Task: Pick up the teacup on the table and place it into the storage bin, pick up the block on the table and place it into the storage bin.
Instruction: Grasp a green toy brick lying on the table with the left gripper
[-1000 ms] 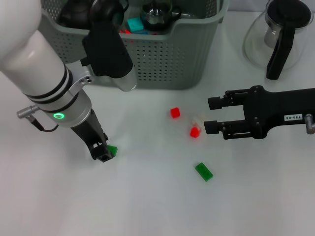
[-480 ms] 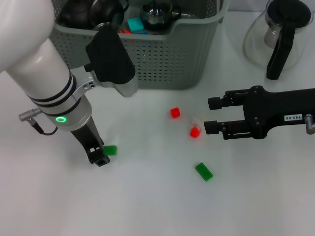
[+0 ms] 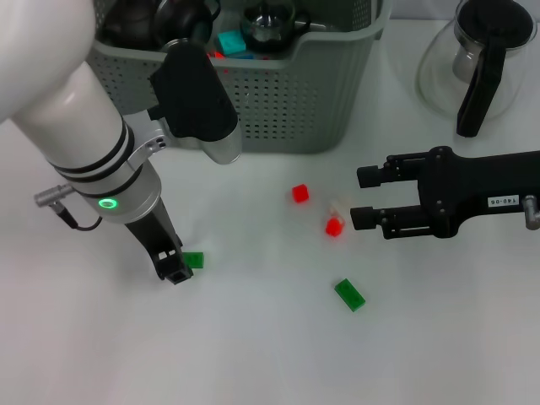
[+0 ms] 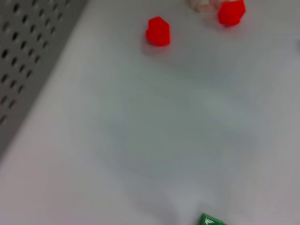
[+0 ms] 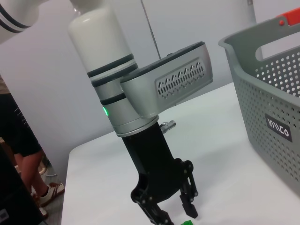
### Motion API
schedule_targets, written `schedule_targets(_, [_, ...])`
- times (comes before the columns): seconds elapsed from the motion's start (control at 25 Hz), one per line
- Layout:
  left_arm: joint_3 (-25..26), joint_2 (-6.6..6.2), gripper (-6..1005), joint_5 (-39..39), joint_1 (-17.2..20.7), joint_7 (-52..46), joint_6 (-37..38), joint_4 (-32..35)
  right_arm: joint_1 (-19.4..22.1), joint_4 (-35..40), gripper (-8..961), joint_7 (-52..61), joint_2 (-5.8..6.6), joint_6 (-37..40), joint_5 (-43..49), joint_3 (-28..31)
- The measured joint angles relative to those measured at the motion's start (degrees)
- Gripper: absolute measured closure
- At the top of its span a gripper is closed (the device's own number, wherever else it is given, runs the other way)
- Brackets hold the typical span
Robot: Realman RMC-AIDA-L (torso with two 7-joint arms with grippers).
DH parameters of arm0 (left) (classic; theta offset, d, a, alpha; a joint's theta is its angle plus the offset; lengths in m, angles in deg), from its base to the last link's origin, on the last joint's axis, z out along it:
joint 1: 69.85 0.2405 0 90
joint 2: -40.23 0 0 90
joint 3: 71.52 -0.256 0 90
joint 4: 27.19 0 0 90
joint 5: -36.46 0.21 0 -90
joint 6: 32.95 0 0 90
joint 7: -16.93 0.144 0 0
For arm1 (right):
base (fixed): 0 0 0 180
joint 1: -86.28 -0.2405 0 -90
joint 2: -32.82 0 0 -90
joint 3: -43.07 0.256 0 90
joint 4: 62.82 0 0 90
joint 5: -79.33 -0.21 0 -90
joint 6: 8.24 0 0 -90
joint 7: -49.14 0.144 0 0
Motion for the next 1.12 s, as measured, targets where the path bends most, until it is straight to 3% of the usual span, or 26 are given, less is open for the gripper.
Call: schedule_targets(1.12, [-4.4, 0.09, 578, 0.1, -0.3, -2.7, -3.3, -2.3, 0.5, 0.0, 239, -0.1, 0.0, 0.0, 0.0, 0.0])
